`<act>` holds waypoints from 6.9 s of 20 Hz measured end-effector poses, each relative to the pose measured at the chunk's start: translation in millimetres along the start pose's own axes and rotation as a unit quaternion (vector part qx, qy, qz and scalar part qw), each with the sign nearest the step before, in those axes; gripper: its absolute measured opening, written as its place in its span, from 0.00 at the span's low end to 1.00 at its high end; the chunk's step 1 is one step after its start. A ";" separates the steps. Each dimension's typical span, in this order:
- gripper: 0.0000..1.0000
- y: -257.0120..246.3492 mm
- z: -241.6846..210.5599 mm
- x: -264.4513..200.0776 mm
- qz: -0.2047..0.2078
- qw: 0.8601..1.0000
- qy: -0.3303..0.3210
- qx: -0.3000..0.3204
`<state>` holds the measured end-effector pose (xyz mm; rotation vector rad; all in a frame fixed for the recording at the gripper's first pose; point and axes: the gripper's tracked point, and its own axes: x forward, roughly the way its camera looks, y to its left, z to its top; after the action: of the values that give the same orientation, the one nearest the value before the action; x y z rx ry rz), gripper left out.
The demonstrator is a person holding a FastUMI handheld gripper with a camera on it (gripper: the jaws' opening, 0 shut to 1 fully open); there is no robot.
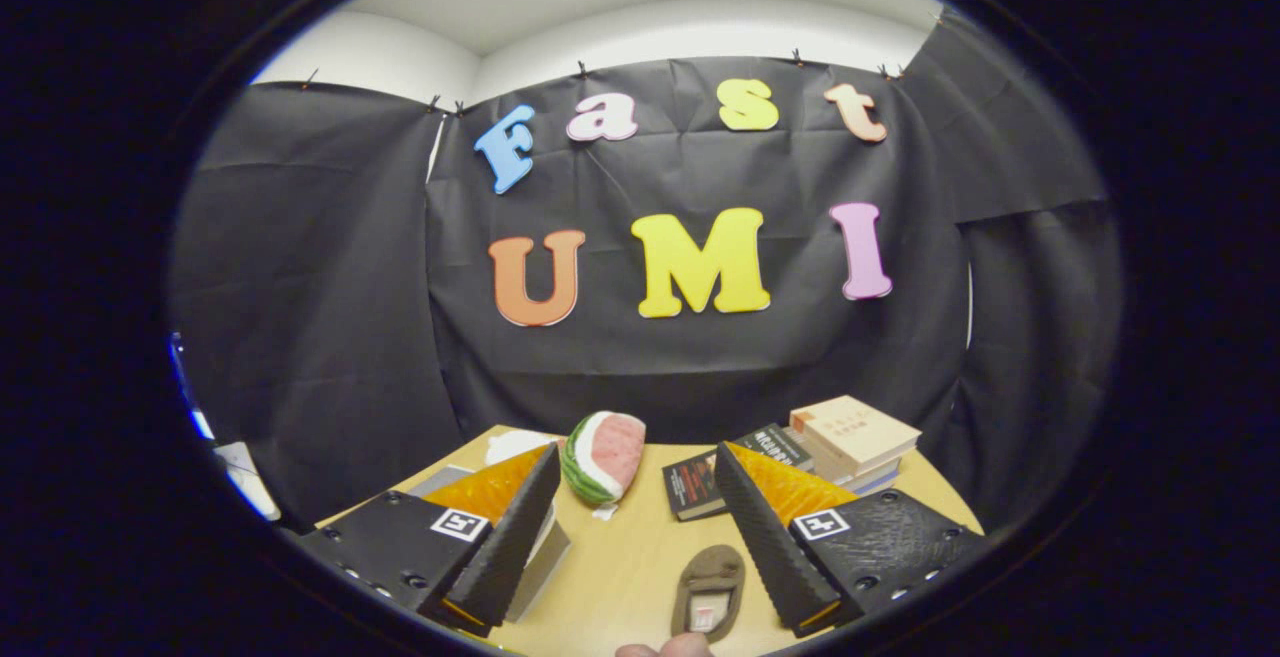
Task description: Open the storage box then place both shoes into the box .Put the left shoe in first, then the right shoe, with the right side of both shoes facing outward in a uniform manner.
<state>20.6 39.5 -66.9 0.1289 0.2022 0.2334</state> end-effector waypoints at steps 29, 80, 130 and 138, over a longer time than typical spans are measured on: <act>0.95 146.0 -220.2 81.5 0.222 0.871 0.274 0.343; 0.96 255.3 -7.5 84.5 0.211 0.973 0.091 0.002; 0.00 -134.4 -300.1 57.8 -0.073 0.883 0.425 0.186; 0.00 -103.3 -258.5 36.8 -0.079 0.868 0.407 0.272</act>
<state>22.8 -24.6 -340.2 0.5738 1.1245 0.0467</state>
